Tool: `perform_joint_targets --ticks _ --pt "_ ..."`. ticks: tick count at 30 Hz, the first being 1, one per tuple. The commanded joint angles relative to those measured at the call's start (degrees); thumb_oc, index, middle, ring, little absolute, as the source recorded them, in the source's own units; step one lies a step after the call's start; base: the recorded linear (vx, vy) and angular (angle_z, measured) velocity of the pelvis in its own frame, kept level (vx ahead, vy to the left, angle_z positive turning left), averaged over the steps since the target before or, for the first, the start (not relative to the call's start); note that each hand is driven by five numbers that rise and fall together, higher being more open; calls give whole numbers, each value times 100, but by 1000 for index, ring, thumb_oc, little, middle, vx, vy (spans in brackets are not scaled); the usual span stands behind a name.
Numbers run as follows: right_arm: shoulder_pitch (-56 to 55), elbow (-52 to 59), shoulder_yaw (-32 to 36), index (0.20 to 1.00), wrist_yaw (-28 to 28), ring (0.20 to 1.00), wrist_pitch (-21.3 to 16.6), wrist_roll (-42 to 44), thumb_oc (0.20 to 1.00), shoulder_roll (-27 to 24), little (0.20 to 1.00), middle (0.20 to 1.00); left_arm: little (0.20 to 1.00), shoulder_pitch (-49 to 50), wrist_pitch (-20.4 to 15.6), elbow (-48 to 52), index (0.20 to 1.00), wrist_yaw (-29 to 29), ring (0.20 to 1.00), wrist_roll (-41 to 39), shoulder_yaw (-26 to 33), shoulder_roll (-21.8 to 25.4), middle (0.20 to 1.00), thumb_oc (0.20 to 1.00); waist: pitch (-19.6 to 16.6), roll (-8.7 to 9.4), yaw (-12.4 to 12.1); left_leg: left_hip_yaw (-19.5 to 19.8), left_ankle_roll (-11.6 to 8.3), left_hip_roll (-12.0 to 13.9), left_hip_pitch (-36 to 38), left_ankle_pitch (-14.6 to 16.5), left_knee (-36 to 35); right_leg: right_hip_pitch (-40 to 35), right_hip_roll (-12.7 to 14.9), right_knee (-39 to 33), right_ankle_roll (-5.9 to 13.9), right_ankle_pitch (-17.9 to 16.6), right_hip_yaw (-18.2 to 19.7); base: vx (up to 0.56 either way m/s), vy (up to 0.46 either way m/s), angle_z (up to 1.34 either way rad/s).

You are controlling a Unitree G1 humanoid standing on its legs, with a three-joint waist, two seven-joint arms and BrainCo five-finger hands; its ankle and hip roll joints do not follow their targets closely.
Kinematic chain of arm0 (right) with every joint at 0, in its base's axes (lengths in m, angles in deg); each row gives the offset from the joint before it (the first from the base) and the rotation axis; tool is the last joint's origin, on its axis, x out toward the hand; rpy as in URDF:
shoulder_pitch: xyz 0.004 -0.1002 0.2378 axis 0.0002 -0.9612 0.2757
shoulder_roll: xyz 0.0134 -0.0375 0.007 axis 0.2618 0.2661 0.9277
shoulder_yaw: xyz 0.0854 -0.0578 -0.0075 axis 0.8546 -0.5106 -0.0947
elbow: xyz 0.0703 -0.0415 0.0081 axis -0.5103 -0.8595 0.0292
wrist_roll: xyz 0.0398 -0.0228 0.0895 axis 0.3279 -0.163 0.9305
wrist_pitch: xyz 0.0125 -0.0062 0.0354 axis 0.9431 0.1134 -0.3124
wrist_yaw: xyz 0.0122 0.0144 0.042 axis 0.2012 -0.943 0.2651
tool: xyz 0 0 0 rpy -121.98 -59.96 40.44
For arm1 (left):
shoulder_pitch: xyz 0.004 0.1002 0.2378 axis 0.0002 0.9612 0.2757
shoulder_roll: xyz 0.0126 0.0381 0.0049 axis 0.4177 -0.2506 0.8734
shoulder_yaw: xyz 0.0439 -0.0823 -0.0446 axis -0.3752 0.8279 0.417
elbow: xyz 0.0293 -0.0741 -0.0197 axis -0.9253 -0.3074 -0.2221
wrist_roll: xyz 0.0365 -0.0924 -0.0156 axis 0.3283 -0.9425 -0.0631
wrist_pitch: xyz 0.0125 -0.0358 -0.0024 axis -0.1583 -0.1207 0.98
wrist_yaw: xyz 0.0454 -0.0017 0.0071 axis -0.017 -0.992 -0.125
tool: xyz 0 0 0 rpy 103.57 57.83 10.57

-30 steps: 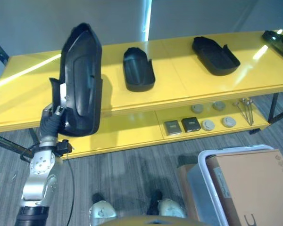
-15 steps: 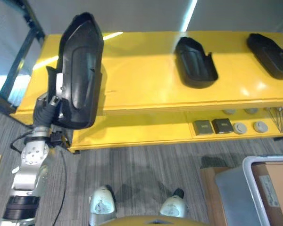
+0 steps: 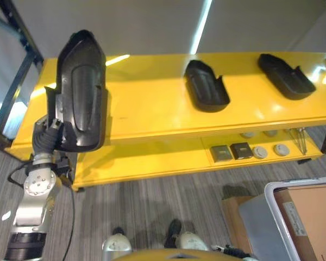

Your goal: Move parts from the plastic box to the shelf.

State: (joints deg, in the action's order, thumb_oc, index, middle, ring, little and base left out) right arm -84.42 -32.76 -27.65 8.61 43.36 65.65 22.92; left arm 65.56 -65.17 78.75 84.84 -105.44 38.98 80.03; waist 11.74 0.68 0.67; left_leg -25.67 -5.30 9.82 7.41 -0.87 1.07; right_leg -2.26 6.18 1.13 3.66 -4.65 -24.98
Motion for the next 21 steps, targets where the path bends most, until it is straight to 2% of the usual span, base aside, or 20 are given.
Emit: perform_joint_targets --ticks 1,3,5,6,7,10,13,15,21 --pt "-296 -82 -133 1000 -177 1000 238 -175 1000 195 1000 1000 200 -838 211 -361 200 335 200 585 161 735 200 200 19 49 34 -17 126 -64 -94 247 27 -90 693 201 825 319 279 139 -19 -17" --pt "-349 -23 -210 1000 -229 1000 325 -277 1000 170 1000 1000 200 -1250 519 -912 200 407 200 803 31 1053 200 200 -58 28 174 -101 129 -69 -34 245 -15 -86 690 178 846 304 321 116 1 -14" --pt "-408 12 -298 1000 -356 1000 383 -443 1000 60 1000 1000 200 -1991 981 -2066 200 435 200 1074 -349 1645 200 200 -104 -19 406 -233 142 -49 -15 267 17 19 696 279 857 328 426 85 20 -21" --pt "-431 69 -349 1000 -385 1000 429 -479 1000 -7 1000 1000 200 -2360 1006 -2666 200 481 200 1029 -552 1847 200 200 -106 -31 495 -280 146 -39 -32 283 51 65 695 312 854 345 476 65 14 -27" --pt "-435 39 -371 1000 -430 1000 425 -560 1000 -69 1000 1000 200 -2656 1190 -3106 200 458 200 1075 -749 2036 200 200 -110 -47 576 -330 153 -32 -40 302 75 104 693 330 855 355 528 51 9 -30" --pt "-445 -95 -370 1000 -511 1000 339 -629 1000 -166 1000 1000 200 -3135 1367 -3897 200 517 200 1000 -1046 2225 200 200 -95 -62 678 -380 179 -18 -89 345 171 162 682 369 834 383 626 42 7 -23" --pt "-408 -156 -435 1000 -558 1000 228 -645 1000 -211 1000 1000 200 -3548 1512 -4582 200 784 200 414 -1203 2066 200 200 -55 -54 756 -399 194 16 -199 388 309 249 662 445 801 439 734 -2 -7 -3" --pt "-355 -141 -483 1000 -528 1000 215 -588 1000 -191 1000 1000 200 -3639 1448 -4823 200 971 200 190 -1194 1811 200 200 -11 -32 779 -401 191 41 -245 401 374 261 644 452 780 459 773 -24 -38 -12" --pt "-225 -161 -587 1000 -497 1000 239 -510 1000 15 1000 1000 200 -3302 1196 -4643 200 1456 200 89 -1106 914 200 200 10 28 730 -379 180 52 -231 409 396 139 603 300 753 437 798 9 -34 -3"
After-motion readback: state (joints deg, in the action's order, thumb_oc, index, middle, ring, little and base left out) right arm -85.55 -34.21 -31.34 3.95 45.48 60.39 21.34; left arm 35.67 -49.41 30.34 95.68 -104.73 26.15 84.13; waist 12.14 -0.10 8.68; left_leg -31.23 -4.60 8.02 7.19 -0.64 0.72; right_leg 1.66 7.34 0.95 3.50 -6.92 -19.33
